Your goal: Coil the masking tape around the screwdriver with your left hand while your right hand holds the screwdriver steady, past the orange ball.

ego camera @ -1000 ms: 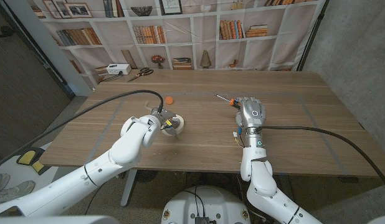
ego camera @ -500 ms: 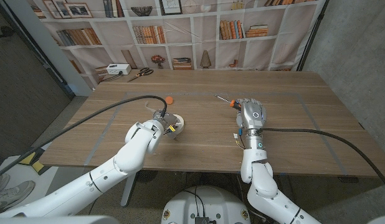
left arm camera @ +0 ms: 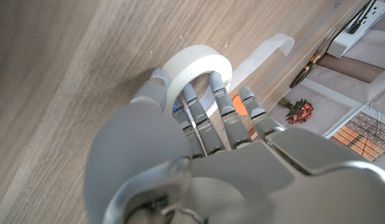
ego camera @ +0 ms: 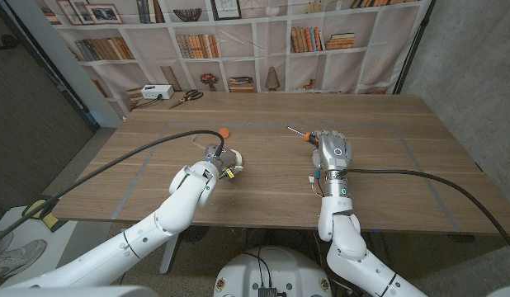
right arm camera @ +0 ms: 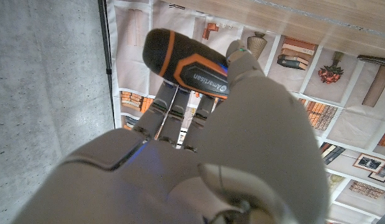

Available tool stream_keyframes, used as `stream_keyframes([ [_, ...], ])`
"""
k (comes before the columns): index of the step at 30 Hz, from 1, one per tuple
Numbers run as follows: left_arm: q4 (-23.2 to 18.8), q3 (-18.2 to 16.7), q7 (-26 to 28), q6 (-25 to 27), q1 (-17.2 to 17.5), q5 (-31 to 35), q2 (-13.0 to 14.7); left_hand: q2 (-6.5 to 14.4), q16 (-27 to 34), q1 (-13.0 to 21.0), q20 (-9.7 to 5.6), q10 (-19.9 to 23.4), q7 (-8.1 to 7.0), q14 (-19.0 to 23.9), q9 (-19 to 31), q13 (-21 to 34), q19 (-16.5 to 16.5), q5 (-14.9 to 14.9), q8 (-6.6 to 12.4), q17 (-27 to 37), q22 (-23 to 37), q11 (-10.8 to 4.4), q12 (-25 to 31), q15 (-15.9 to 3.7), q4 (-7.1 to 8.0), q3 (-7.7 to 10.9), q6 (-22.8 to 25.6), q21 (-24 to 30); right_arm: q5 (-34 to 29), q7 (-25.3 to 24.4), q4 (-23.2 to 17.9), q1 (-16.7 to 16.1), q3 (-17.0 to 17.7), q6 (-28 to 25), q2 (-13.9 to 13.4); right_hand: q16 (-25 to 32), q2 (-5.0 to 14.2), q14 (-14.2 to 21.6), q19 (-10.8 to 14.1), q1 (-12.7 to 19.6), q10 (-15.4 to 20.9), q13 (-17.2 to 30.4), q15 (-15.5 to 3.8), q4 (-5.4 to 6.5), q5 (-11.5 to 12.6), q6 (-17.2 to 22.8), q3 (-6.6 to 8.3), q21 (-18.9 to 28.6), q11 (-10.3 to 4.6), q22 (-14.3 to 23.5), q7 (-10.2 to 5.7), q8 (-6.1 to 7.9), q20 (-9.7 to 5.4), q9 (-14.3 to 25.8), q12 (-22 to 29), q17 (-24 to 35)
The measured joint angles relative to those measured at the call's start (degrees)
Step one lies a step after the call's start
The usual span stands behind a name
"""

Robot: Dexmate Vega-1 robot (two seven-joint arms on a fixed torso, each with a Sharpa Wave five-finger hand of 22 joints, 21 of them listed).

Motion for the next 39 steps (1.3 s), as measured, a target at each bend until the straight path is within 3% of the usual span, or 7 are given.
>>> stream_keyframes([
  [5,0.71,-0.59,3.39,-0.47,0.64,-1.88,0.36,-1.59,3.67,4.58,-1.94,6.0,2.99,7.24,0.92,1.98,3.42,-0.33,3.28,0.43,1.13,1.33,4.93,-0.05,-0.2,-1.54,5.03,4.71,0.09,0.39,0.31,0.48,-0.27,-0.21,0.06,0.0,0.0,0.0,-0.02,0.0,0.0,-0.05,0.0,0.16,-0.01,0.0,-0.16,0.01,0.0,0.0,0.0,-0.09,0.02,0.0,0.0,0.38],
  [12,1.5,-1.11,7.95,-0.56,1.27,-4.52,0.64,-2.82,5.2,5.82,-2.13,6.8,4.73,9.61,0.61,1.98,6.11,-0.17,3.76,0.43,2.14,2.13,6.83,0.48,0.26,-2.48,8.01,8.66,0.12,0.88,0.69,1.11,-0.69,-0.61,0.09,-0.18,0.0,0.0,-0.41,0.0,0.0,0.09,0.0,0.16,-0.1,0.0,-0.16,0.4,0.0,-0.24,0.0,-0.31,0.18,-0.01,0.0,1.51],
  [16,1.97,-2.22,9.75,-0.49,2.31,-5.57,0.8,-3.46,5.86,6.45,-1.8,7.04,4.96,9.8,0.58,2.2,7.17,0.23,4.13,4.04,2.64,2.1,7.19,0.66,0.25,-2.95,8.86,10.39,0.12,1.2,0.75,1.41,-0.94,-0.94,0.08,-0.48,0.0,0.0,-0.61,0.0,0.0,0.09,0.0,0.16,-0.11,0.0,-0.16,0.45,0.0,-0.24,0.0,-0.33,-0.01,-0.02,-0.01,1.78],
  [21,2.16,-5.7,20.29,-1.21,4.68,-14.2,0.59,-3.74,5.87,6.72,-1.33,7.19,5.05,12.07,0.58,8.83,7.64,0.22,4.16,7.84,2.93,2.17,7.19,0.42,0.42,-3.27,9.35,11.37,-0.01,1.51,0.76,1.59,-1.09,-1.2,0.07,-0.66,0.0,0.0,-0.61,0.0,0.0,0.09,0.0,0.4,-0.23,0.0,-0.4,0.69,0.0,-0.24,0.0,-0.55,-0.01,-0.05,-0.03,3.16],
  [25,2.22,-8.43,25.03,-1.86,6.22,-18.7,0.0,-3.76,5.85,6.75,-0.99,7.39,5.33,12.68,0.59,9.04,7.98,0.5,4.55,7.77,3.07,2.36,6.99,0.28,0.57,-3.58,9.65,12.02,-0.27,1.82,0.8,1.86,-1.31,-1.43,0.06,-0.79,0.0,0.01,-0.85,0.0,0.0,0.09,0.0,0.4,-0.23,0.0,-0.4,0.82,0.0,-0.51,0.0,-0.66,0.23,-0.05,-0.03,3.84],
  [29,2.01,-10.93,34.33,-3.16,7.33,-27.54,-0.69,-4.06,5.8,7.05,-0.95,8.16,5.16,14.81,0.65,8.81,8.11,0.5,4.61,7.67,3.2,2.06,6.93,-0.67,0.5,-3.82,11.07,12.44,-0.54,2.19,0.84,2.24,-1.62,-1.62,0.06,-0.9,0.0,0.01,-0.85,0.0,0.0,0.25,0.0,0.4,-0.26,0.01,-0.4,0.83,0.0,-0.52,0.0,-0.67,0.23,-0.04,-0.05,4.59],
  [39,2.26,-15.35,46.2,-5.56,8.04,-37.64,-3.05,-4.22,6.06,7.2,-1.21,8.54,5.24,15.12,0.53,8.24,8.37,0.49,4.6,7.67,3.23,2.03,6.3,-0.98,0.65,-4.13,11.39,13.3,-1.21,2.99,0.75,2.67,-1.97,-1.65,-0.13,-1.34,0.0,0.01,-1.26,0.0,0.0,0.61,0.0,0.57,0.03,0.01,-0.7,1.35,0.0,-0.75,0.01,-1.08,0.21,0.0,-0.34,6.98],
])
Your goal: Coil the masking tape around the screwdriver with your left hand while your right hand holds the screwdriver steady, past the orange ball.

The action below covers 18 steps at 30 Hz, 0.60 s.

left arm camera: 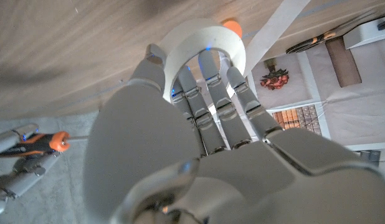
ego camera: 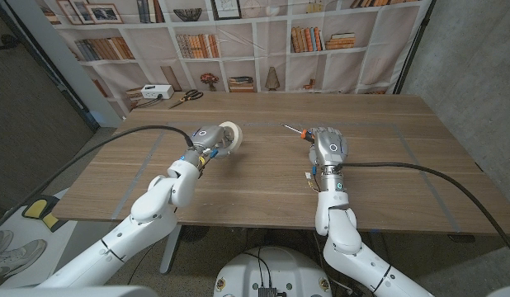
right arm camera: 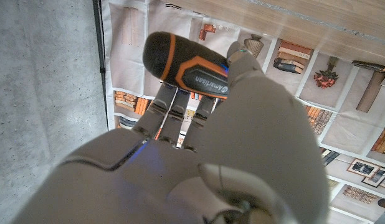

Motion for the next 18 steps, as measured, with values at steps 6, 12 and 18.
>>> stream_keyframes([
  [6,1.74,-1.89,7.74,-4.45,-0.98,-7.62,-1.73,-0.3,0.0,0.3,0.0,0.88,-0.06,1.12,-0.24,-0.03,0.0,-0.04,-0.02,0.0,0.25,-0.09,-0.01,-1.11,-0.09,-0.24,0.9,0.58,-0.31,0.61,-0.36,0.27,-0.16,0.39,-0.26,-0.04,0.0,0.0,-0.02,0.0,0.0,0.01,0.0,-0.09,0.0,0.0,-0.09,0.16,0.0,-0.01,0.0,-0.11,-0.02,0.0,-0.16,0.69],
  [12,3.64,-2.94,9.99,-8.29,-2.73,-13.57,-2.83,-0.53,-0.28,0.53,-0.61,0.95,0.0,2.22,0.11,0.69,0.61,-0.16,-0.41,0.18,0.25,-0.06,-0.04,-1.7,-0.01,-0.48,1.01,1.62,-0.34,1.14,-0.53,0.41,-0.21,1.05,-0.39,-0.35,0.0,0.0,-0.47,0.0,0.0,0.07,0.0,0.06,-0.01,0.0,-0.42,0.43,0.0,-0.31,0.0,-0.15,0.08,-0.01,-0.31,1.43],
  [18,5.24,-3.59,10.57,-11.45,-5.09,-18.37,-3.71,0.04,-0.51,2.16,-0.62,0.72,-2.02,4.48,0.06,0.6,0.61,-0.16,-0.72,1.97,0.25,-0.29,-0.7,-4.92,0.0,-0.48,3.47,2.16,-0.2,1.64,-0.69,0.57,-0.21,2.01,-0.49,-0.66,0.0,0.01,-0.49,0.0,0.0,0.19,0.0,-0.01,0.2,0.0,-0.49,0.43,0.0,-0.32,0.0,0.05,0.06,-0.04,-0.37,1.64],
])
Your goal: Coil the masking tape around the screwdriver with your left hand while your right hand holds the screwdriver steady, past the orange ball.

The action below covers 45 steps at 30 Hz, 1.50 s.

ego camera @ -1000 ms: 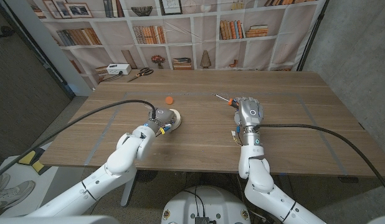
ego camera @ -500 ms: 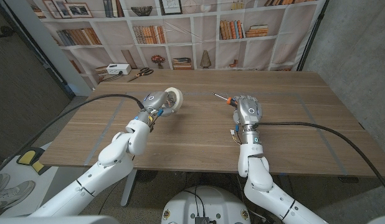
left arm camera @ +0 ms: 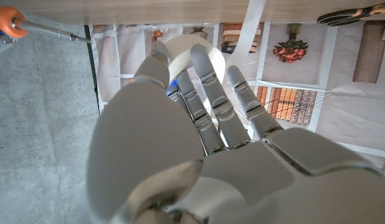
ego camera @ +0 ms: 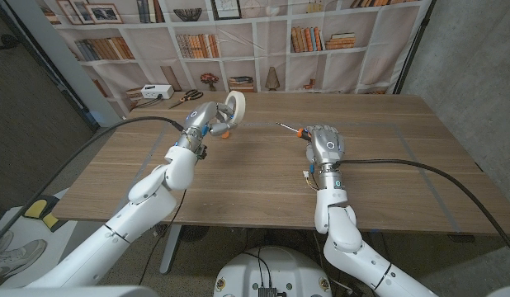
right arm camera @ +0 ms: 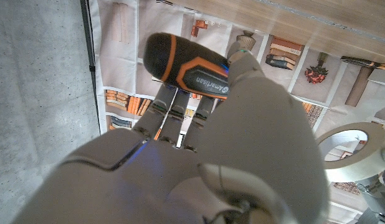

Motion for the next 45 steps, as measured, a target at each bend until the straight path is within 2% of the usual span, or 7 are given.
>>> stream_keyframes([
  [6,0.69,-0.14,-1.17,-2.85,-2.13,-4.38,-0.23,-0.09,0.0,0.1,0.0,0.08,0.09,0.0,0.01,0.21,0.0,0.0,-0.18,0.17,0.0,0.08,0.12,0.01,0.16,-0.31,0.09,0.45,0.34,0.55,-0.03,0.45,-0.13,1.24,-0.16,-0.58,0.0,0.09,-0.63,0.0,0.01,-0.72,0.09,0.0,0.22,0.0,-0.47,0.37,0.0,-0.3,0.0,0.0,0.05,-0.01,-0.16,0.2],
  [9,0.79,-0.15,-2.18,-3.67,-3.05,-5.86,-0.23,-0.13,0.0,0.14,0.0,0.08,0.09,0.0,0.02,0.23,0.0,0.0,-0.19,0.34,0.0,0.08,0.13,0.01,0.15,-0.31,0.09,0.45,0.45,0.83,-0.03,0.78,-0.22,1.86,-0.27,-0.89,0.0,0.61,-0.63,0.0,1.42,-1.14,-0.21,-0.22,0.3,1.04,-0.72,0.37,0.02,-0.48,0.18,0.0,0.05,0.0,-0.66,0.06],
  [15,1.0,-0.15,-2.18,-3.67,-5.04,-5.86,-0.08,-0.12,-0.21,0.13,0.0,0.08,0.09,-0.01,0.03,0.26,0.0,-0.01,-0.39,0.61,-0.01,0.08,0.13,0.01,0.32,-0.49,0.09,0.87,0.59,1.5,-0.03,0.78,-0.22,3.54,-0.27,-1.56,0.0,2.15,-0.64,0.0,1.45,-1.26,-0.29,-0.16,0.66,1.24,-1.1,0.81,-0.01,-0.53,0.01,-0.02,0.04,0.01,-0.67,-0.01],
  [16,1.11,-0.15,-5.61,-5.65,-5.45,-9.95,-0.08,-0.12,-0.21,0.13,0.0,0.08,0.09,-0.01,0.04,0.26,0.0,-0.01,-0.41,0.61,-0.01,0.08,0.13,0.01,0.37,-0.56,0.09,0.89,0.59,1.69,-0.01,1.76,-0.67,4.11,-0.65,-1.57,0.0,2.15,-0.74,0.0,1.45,-1.28,-0.3,-0.16,0.66,1.24,-1.1,0.82,-0.01,-0.53,0.01,-0.02,-0.06,0.01,-0.67,-0.03],
  [24,1.7,0.06,-9.04,-7.67,-7.75,-14.19,-0.2,-0.12,-0.21,0.13,0.0,0.07,0.1,-0.01,0.04,0.6,0.0,0.18,-0.17,0.87,0.23,0.07,0.11,0.02,0.24,-0.71,0.09,1.38,0.57,2.58,0.09,2.83,-1.16,6.49,-0.89,-1.72,-0.01,2.16,-1.17,0.01,1.55,-1.26,-0.3,-0.08,1.13,1.24,-1.5,1.14,-0.1,-0.85,0.01,-0.16,-0.06,0.04,-1.05,-0.11],
  [30,1.29,0.23,-10.57,-7.98,-8.55,-15.71,-0.24,-0.12,-0.42,0.13,0.0,0.07,0.1,-0.01,0.05,0.64,0.0,0.18,-0.17,1.14,0.27,0.07,0.03,0.02,0.4,-0.87,0.08,1.7,0.48,3.0,0.19,3.36,-1.29,8.05,-0.91,-2.23,-0.17,2.55,-1.25,0.17,2.65,-1.25,-0.51,-0.01,1.33,1.27,-1.73,1.36,0.38,-1.03,0.0,-0.17,-0.15,0.04,-1.52,-0.15],
  [45,-1.28,-0.24,-15.71,-9.06,-8.3,-21.9,0.33,-0.12,-0.65,0.14,0.0,0.31,0.2,0.2,0.05,0.67,-0.01,0.18,-0.18,1.66,0.11,0.31,-0.36,-0.19,0.47,-1.42,-0.01,2.73,0.14,3.35,1.71,6.08,-1.84,12.16,-0.44,-2.7,-0.68,3.98,-1.43,0.69,3.46,-0.98,-0.32,0.08,2.01,2.47,-2.28,1.79,0.21,-1.29,0.64,-0.64,0.04,0.0,-1.79,0.19],
])
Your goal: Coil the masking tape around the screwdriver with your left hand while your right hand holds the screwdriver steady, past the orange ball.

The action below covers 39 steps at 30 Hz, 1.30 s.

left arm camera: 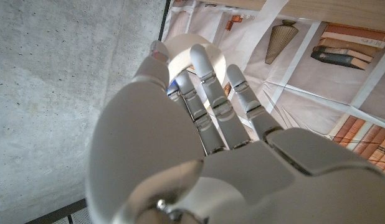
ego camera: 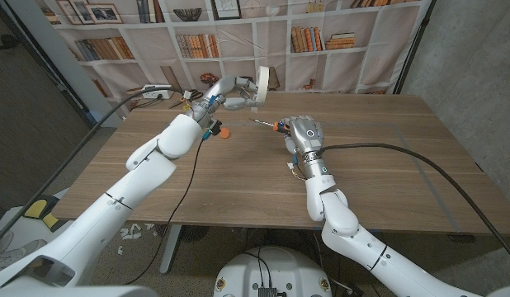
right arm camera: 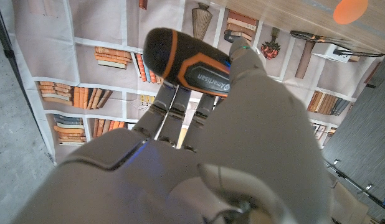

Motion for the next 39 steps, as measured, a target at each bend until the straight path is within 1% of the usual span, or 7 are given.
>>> stream_keyframes([
  [13,-1.16,-0.19,-3.76,-0.78,0.41,-4.02,0.57,0.01,0.0,0.01,0.21,0.18,0.02,0.0,0.0,-0.04,-0.21,-0.02,-0.25,0.39,0.01,0.18,-0.21,0.0,-0.08,-0.08,-0.02,0.61,-0.44,0.17,1.36,1.66,-0.49,1.99,0.5,-0.65,0.0,0.51,0.01,0.0,0.02,-0.01,-0.11,-0.01,0.54,0.1,-0.32,0.43,-0.01,-0.29,0.1,-0.15,0.0,-0.28,-0.21,0.01],
  [18,-1.56,-0.26,-6.11,-0.71,0.18,-6.42,1.2,0.08,-0.22,0.09,0.21,0.19,0.04,0.0,0.0,-0.04,-0.21,-0.05,-0.46,0.53,0.01,0.19,-0.3,0.01,-0.23,-0.24,-0.03,0.83,-0.46,-0.04,1.87,2.21,-0.61,3.09,0.66,-0.85,0.0,0.52,-0.43,0.0,0.03,-0.01,-0.12,-0.14,0.6,0.1,-0.46,0.44,-0.02,-0.68,0.1,0.07,-0.43,-0.28,-0.38,0.26],
  [22,-1.75,-0.66,-8.17,-0.41,0.05,-8.96,1.74,0.08,-0.22,0.09,0.21,0.19,0.04,-0.01,0.0,0.3,-0.21,-0.06,-0.48,0.53,0.01,0.19,-0.46,0.01,-0.14,-0.33,-0.04,0.89,-0.45,-0.27,2.23,2.59,-0.66,3.67,0.82,-1.08,0.0,1.72,-0.52,0.0,0.25,0.16,-0.07,0.07,0.6,0.1,-0.74,0.87,-0.21,-0.61,0.1,0.08,-0.52,-0.27,-0.44,0.26],
  [23,-1.76,-0.73,-8.39,-0.37,0.04,-9.28,1.83,0.07,-0.22,0.09,0.21,0.19,0.04,0.0,0.0,0.35,-0.21,-0.06,-0.49,0.53,0.01,0.19,-0.49,0.01,-0.08,-0.39,-0.04,1.05,-0.46,-0.31,2.29,2.66,-0.67,3.75,0.84,-1.1,0.0,1.75,-0.55,0.0,0.37,0.26,-0.07,0.01,0.6,0.1,-0.8,0.88,-0.09,-0.6,0.1,0.08,-0.48,-0.26,-0.44,0.26],
  [24,-1.77,-0.89,-8.99,-0.29,0.03,-10.1,1.98,0.07,-0.22,0.09,0.21,0.19,0.06,0.0,0.0,0.36,-0.21,-0.06,-0.49,0.53,0.01,0.19,-0.49,0.01,-0.08,-0.4,-0.05,1.05,-0.44,-0.35,2.43,2.82,-0.68,3.88,0.89,-1.11,0.0,1.93,-0.76,0.0,1.04,0.26,0.1,0.01,0.68,0.1,-0.8,0.89,0.58,-0.59,0.1,0.08,-0.27,-0.24,-0.69,0.26],
  [28,-1.77,-1.2,-10.79,-0.06,0.02,-12.66,2.4,0.07,-0.22,0.09,0.21,0.19,0.12,-0.01,0.0,0.36,-0.21,-0.14,-0.66,0.79,0.01,0.19,-0.5,0.01,-0.08,-0.4,-0.12,1.05,-0.34,-0.38,2.8,3.23,-0.77,4.16,1.01,-1.24,0.0,1.94,-0.8,0.0,1.05,0.27,0.1,0.02,1.03,0.49,-0.79,0.89,0.59,-0.67,0.49,0.07,-0.23,-0.24,-0.65,0.26],
  [39,-2.77,-2.19,-12.08,0.47,0.82,-15.27,3.85,0.03,-0.61,0.14,0.52,0.18,0.14,-0.01,-0.04,0.39,-0.53,-0.18,-0.88,1.06,0.02,0.18,-0.72,0.01,-0.15,-0.47,-0.12,1.8,0.17,-0.5,4.2,4.31,-0.73,4.27,1.61,-1.43,0.0,2.05,-0.79,0.0,1.05,0.25,0.0,0.25,1.03,0.5,-1.03,1.31,0.59,-0.85,0.49,0.01,-0.23,0.03,-0.48,0.6],
])
